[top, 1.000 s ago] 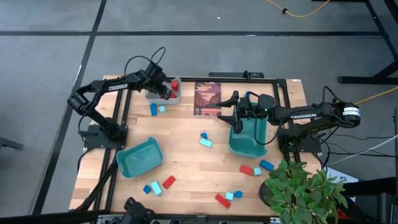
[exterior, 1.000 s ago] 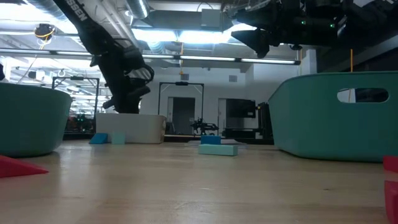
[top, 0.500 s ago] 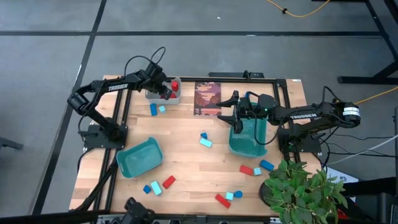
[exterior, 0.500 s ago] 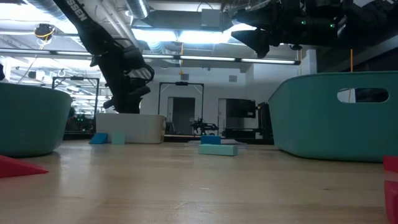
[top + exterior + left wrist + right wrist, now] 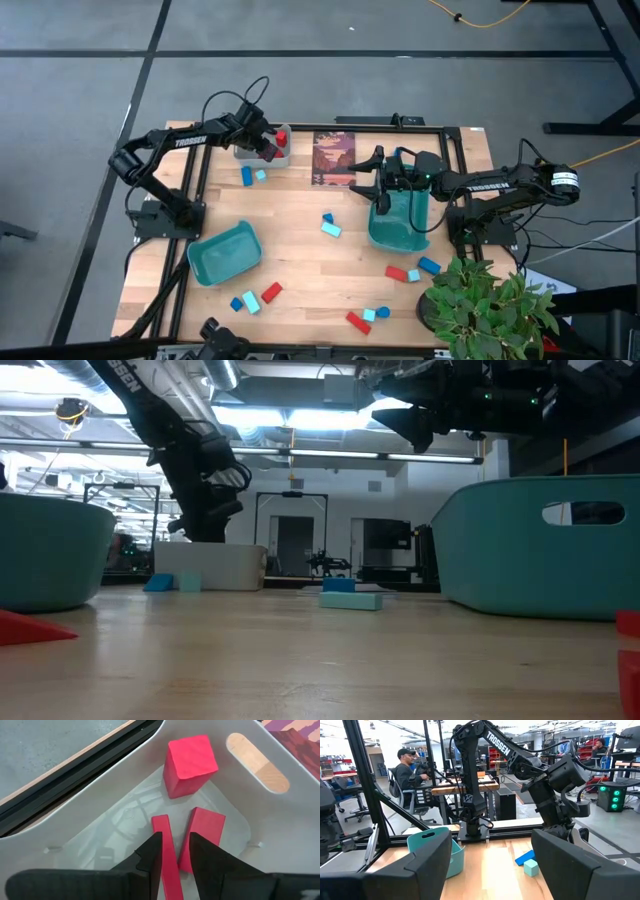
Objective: Sort & place blocks by color
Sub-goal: Put the red block into the gray bin
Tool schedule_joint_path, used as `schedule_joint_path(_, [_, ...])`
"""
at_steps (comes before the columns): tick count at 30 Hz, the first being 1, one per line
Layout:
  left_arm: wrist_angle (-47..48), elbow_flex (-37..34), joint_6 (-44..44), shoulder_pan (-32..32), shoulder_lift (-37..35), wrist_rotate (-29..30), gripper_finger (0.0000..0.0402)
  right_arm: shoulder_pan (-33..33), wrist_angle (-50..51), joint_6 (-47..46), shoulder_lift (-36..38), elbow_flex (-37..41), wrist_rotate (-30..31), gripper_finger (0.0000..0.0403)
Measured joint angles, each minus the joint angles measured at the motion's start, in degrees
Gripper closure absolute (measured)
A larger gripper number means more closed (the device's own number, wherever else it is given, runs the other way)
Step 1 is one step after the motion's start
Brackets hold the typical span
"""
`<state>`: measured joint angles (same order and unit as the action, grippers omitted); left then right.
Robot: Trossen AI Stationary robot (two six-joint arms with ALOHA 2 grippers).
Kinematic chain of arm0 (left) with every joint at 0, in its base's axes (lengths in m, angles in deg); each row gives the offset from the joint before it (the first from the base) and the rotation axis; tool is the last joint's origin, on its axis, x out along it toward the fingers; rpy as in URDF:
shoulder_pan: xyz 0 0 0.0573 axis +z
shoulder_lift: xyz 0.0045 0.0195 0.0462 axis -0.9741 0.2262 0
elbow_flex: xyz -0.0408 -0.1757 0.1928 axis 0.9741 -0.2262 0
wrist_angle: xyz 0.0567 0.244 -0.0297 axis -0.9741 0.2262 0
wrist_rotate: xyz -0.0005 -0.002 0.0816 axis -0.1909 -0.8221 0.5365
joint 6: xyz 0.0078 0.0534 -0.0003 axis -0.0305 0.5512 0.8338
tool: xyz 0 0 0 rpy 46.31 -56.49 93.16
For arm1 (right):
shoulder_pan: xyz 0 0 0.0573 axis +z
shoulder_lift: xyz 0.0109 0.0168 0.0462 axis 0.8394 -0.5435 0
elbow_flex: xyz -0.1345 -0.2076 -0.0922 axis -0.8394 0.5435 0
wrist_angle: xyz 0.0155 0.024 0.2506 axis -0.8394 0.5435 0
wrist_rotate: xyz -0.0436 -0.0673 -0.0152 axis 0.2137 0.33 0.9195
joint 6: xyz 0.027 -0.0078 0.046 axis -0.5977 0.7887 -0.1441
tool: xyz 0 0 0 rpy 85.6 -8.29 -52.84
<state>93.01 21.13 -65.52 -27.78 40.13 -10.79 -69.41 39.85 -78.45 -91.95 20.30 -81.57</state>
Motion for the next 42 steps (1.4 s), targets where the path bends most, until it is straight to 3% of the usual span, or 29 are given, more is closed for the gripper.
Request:
schedule_joint_path(7, [0.01, 0.0, -0.12, 0.0, 0.0, 1.09, 0.03, 0.02, 0.0, -0.02, 0.0, 0.0, 0.0, 0.0126])
schedule_joint_path(23, [0.0, 0.0, -0.28, 0.07, 0.0, 2.88, 0.0181, 0.02, 0.0, -0.04, 0.0, 0.0, 0.0, 0.0126])
schedule_joint_path(33, [-1.5, 0.0, -0.46, 0.08, -0.49, 1.39, 0.0177, 0.02, -0.01, -0.89, 0.0, 0.0, 0.0, 0.0126])
schedule_joint_path(42, [-6.26, 0.0, -1.81, -1.65, -9.52, -5.26, 0.0178, 0.04, 0.0, -1.51, 0.0, 0.0, -0.02, 0.0126])
